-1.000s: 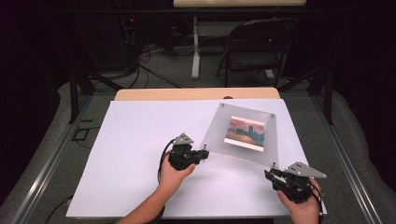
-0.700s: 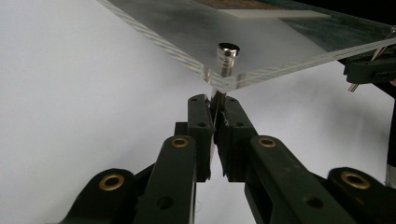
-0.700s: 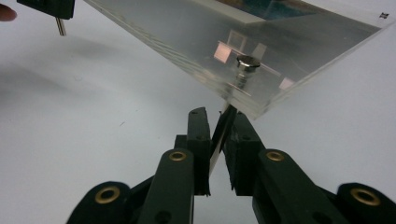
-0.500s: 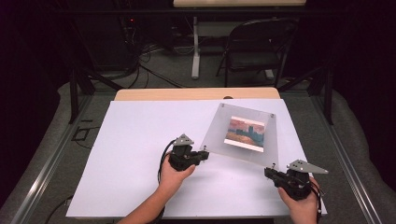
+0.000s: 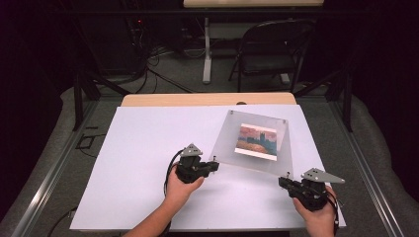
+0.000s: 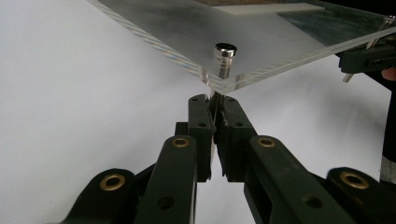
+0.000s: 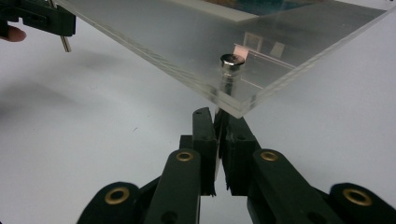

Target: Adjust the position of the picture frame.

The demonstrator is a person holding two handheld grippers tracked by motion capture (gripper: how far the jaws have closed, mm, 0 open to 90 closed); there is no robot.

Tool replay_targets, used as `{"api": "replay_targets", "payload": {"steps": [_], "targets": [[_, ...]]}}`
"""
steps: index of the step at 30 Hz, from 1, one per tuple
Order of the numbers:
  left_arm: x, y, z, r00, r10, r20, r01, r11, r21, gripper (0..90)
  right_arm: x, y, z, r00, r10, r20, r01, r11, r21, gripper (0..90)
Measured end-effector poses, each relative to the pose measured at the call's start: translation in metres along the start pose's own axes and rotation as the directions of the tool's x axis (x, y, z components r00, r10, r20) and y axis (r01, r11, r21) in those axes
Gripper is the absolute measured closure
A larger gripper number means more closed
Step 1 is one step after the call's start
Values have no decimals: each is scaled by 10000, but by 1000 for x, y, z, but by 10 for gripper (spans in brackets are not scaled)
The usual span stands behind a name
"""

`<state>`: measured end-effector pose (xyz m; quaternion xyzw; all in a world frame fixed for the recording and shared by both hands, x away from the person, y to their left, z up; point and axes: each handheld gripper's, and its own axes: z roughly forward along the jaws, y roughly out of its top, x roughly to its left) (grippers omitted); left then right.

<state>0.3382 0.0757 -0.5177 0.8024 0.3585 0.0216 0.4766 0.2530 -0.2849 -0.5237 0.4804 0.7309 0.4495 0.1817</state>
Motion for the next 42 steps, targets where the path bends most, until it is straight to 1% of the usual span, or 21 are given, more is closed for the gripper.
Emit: {"api": "replay_targets", "payload": {"steps": [5,9,12,14,19,22,27,30,34,37,40,42], "targets": [[3,-2,-7,9999,-107,-121,106,9999,-84,852,2,7,6,9999,-94,-120,95,9999,62,850],[7,-5,-15,9997,-126,-201,125,9999,-24,854,4,11,14,9994,-138,-313,141,9999,94,852],[9,-8,-21,9994,-205,-286,202,9997,-106,854,5,16,19,9987,-187,-466,195,9996,181,854],[11,-10,-26,9991,-264,-344,259,9996,-133,855,7,19,23,9980,-242,-583,249,9996,108,854],[15,-14,-39,9981,-405,-461,396,9990,-196,855,14,26,32,9962,-257,-829,271,9995,158,854],[18,-17,-48,9976,-434,-534,423,9989,-214,856,17,30,39,9948,-371,-947,387,9991,147,854],[24,-25,-61,9957,-616,-687,594,9977,-341,855,26,36,50,9919,-493,-1167,510,9986,118,854],[27,-29,-68,9947,-682,-765,655,9971,-379,856,31,39,57,9903,-566,-1265,598,9980,214,854],[30,-34,-75,9932,-798,-853,753,9956,-550,856,36,44,65,9878,-655,-1411,695,9973,240,855],[33,-36,-80,9923,-843,-909,794,9952,-567,856,40,46,70,9865,-662,-1497,699,9974,194,855],[36,-38,-84,9907,-904,-1021,847,9946,-595,856,43,49,75,9854,-661,-1571,715,9970,287,855],[39,-39,-85,9897,-977,-1043,910,9935,-678,855,45,50,78,9841,-710,-1628,763,9967,264,855]]}}
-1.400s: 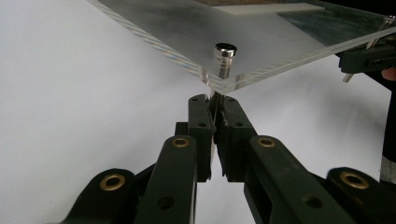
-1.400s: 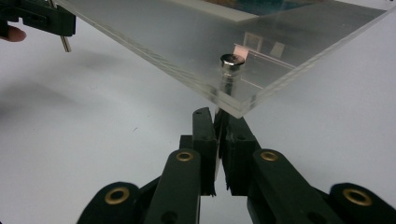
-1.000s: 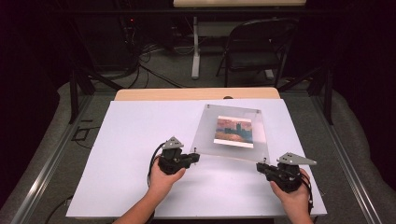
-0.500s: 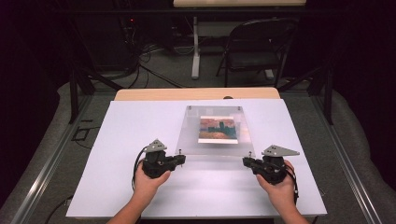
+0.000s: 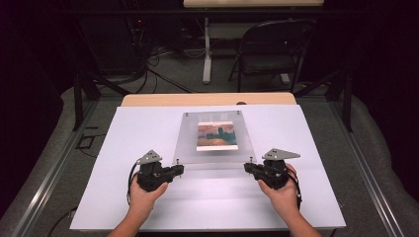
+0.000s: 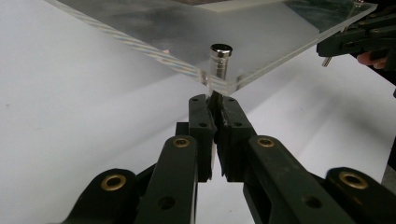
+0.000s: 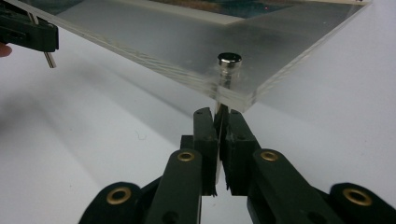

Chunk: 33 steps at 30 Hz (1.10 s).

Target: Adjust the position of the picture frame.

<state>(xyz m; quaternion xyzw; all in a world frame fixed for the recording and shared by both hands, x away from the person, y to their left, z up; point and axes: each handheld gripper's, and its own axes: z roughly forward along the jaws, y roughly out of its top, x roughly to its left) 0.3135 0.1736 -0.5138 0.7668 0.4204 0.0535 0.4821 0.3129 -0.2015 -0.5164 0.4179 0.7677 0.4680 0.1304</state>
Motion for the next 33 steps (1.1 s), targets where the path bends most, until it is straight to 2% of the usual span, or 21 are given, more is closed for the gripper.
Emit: {"api": "replay_targets", "payload": {"steps": [9,22,27,33], "targets": [[10,4,1,9995,-163,-258,157,9996,-243,854,1,7,9,10000,67,-59,-67,10000,-60,855],[21,15,15,9981,-399,-477,387,9989,-258,851,-10,17,24,9993,218,307,-214,9997,-127,856],[23,12,19,9975,-472,-523,462,9987,-203,848,-13,15,28,9986,340,403,-337,9994,-73,856],[27,5,23,9961,-600,-641,596,9982,-81,842,-11,7,35,9989,181,438,-185,9998,93,855]]}}
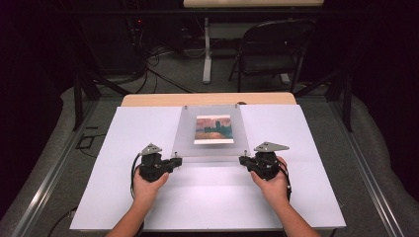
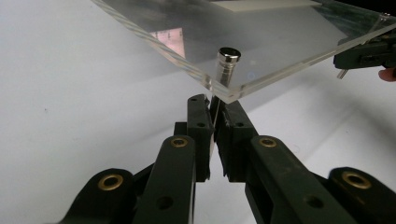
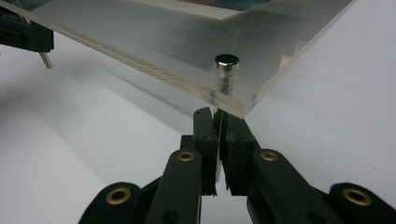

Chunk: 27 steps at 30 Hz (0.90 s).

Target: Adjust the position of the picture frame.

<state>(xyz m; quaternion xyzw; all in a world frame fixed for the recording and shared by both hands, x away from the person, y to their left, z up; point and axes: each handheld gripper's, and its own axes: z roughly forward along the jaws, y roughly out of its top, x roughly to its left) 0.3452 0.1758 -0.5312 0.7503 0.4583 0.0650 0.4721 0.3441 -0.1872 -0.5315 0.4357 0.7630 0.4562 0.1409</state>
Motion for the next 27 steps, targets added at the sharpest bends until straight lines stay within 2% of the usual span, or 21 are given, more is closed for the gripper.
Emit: {"api": "replay_targets", "payload": {"steps": [6,19,27], "targets": [[1,-4,2,9997,211,-90,-211,9998,35,843,1,-5,2,10000,52,11,-52,10000,-13,855],[2,-5,9,9997,198,-152,-197,9997,120,842,-4,-8,7,9999,-42,149,42,10000,12,855],[4,-9,12,9996,183,-227,-175,9993,331,839,-3,-12,11,9997,-132,184,129,9998,166,854]]}}
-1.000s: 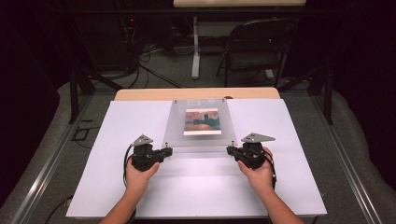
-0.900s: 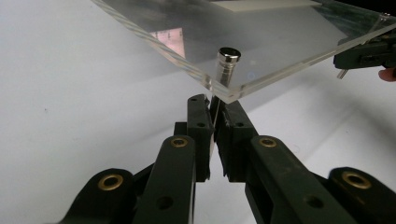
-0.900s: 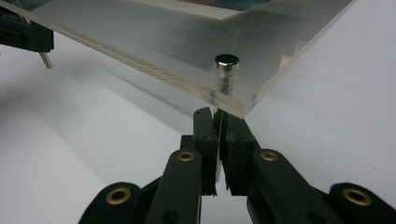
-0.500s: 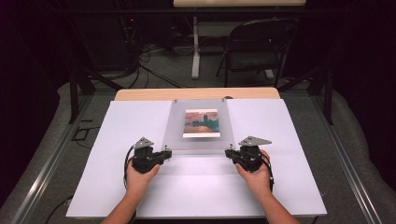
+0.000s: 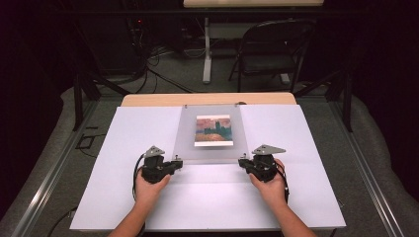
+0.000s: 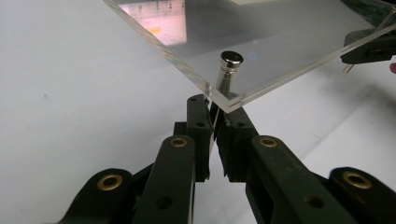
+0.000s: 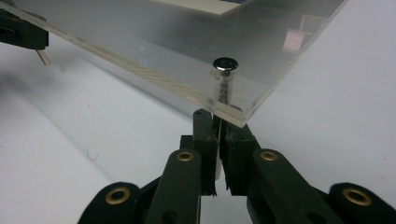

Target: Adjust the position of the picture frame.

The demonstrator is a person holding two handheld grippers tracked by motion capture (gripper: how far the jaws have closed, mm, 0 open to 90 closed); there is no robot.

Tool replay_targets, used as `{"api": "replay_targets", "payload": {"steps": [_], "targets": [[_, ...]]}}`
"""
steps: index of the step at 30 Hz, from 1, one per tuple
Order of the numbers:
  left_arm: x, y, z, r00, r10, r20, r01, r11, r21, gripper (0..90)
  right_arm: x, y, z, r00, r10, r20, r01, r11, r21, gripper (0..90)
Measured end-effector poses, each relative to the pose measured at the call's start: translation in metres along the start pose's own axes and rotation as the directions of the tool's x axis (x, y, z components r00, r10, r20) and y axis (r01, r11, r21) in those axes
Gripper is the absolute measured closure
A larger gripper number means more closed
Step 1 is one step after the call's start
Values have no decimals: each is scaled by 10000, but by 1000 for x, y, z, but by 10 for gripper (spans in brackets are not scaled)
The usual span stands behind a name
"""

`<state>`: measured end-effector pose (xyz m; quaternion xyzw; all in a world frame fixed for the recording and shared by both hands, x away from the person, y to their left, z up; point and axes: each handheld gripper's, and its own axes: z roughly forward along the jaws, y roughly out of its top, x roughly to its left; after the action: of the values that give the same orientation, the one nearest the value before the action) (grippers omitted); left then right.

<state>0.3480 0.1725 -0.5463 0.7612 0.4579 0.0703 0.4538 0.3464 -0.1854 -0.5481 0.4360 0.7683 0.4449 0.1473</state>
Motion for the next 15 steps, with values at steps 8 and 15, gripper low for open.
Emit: {"api": "replay_targets", "payload": {"steps": [8,15], "targets": [[0,-4,3,10000,-13,-87,15,9999,153,837,0,-3,3,10000,-36,48,35,9999,168,852],[1,-7,7,9999,10,-148,-4,9991,416,832,-1,-9,6,10000,37,-22,-37,9996,279,849]]}}
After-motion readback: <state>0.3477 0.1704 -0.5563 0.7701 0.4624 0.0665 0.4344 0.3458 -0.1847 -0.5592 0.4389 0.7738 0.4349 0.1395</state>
